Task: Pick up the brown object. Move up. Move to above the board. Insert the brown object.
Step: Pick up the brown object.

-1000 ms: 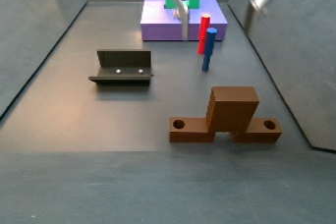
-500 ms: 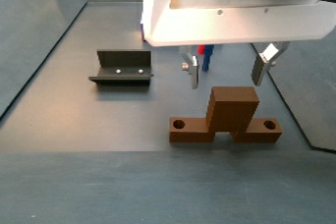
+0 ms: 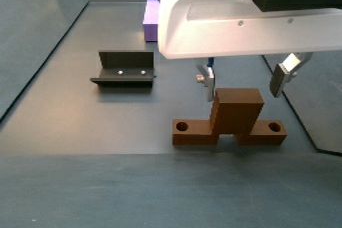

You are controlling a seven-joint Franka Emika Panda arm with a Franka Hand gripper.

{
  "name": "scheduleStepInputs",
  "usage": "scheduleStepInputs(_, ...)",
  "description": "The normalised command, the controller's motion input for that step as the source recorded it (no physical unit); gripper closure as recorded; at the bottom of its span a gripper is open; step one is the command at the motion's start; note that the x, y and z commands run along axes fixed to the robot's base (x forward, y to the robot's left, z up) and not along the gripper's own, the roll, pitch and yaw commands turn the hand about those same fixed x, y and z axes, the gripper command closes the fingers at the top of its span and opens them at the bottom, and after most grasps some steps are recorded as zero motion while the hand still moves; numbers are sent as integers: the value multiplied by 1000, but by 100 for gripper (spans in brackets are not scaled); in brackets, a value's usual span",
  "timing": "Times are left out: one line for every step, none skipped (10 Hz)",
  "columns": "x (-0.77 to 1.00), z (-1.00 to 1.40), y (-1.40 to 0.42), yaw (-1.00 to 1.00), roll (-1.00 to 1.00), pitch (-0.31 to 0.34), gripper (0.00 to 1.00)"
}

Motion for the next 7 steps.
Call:
scheduleStepInputs(31,-37,0,0,-63,-97,0)
scheduleStepInputs(17,-49,-9,0,-59,-91,0)
scheduleStepInputs(0,-134,-54,0,-47,-143,0)
scheduleStepInputs(0,-229,-29,0,-76,-173,0)
scheduleStepInputs(0,-269,-69,-46,-19,-193,0)
scheduleStepInputs(0,-366,0,-11,0,-171,0)
scheduleStepInputs(40,-337,0,0,-19,-179,0)
